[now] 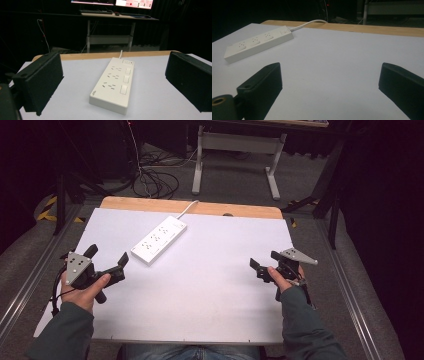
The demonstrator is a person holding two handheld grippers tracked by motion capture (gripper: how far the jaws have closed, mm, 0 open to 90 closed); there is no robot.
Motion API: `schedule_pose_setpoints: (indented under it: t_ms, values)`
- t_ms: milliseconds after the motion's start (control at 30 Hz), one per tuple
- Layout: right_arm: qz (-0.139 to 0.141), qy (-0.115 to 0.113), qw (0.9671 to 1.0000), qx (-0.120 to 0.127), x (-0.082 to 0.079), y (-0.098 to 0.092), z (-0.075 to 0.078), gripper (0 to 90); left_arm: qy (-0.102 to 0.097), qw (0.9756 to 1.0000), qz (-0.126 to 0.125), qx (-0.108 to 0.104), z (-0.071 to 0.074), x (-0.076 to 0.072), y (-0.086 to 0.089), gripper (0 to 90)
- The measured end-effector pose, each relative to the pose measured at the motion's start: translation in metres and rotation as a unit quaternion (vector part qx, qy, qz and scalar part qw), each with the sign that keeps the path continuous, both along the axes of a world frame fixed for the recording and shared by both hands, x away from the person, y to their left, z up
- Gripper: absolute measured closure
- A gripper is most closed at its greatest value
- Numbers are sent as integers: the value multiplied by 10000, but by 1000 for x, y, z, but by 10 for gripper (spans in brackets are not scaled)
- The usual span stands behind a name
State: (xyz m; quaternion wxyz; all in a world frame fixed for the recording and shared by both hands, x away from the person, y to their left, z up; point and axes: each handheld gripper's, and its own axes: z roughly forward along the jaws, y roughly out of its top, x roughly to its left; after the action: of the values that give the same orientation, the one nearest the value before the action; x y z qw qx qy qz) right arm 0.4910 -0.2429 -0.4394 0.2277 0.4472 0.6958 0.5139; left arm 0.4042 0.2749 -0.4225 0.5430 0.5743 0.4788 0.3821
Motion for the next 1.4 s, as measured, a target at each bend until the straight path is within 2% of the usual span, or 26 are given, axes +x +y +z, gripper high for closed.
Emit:
schedule_pose_setpoints:
  t_ms: [267, 567, 933, 1133, 1400]
  values:
    - [21, 11, 10000, 4, 0, 0, 0, 59, 2, 10000, 46, 30, 1, 1, 0, 58]
    - [30, 11, 10000, 6, 0, 0, 0, 62, -6, 9996, 268, -24, 1, 2, 5, 103]
    - [41, 28, 10000, 37, 0, 0, 0, 68, 13, 9996, 282, 67, 0, 2, 5, 170]
    - [55, 36, 10000, 34, 0, 0, 0, 75, 49, 9995, 297, 46, 0, 3, 6, 227]
    - [69, 43, 10000, 31, 0, 1, -1, 77, 211, 9994, 288, 29, -1, 5, 8, 300]
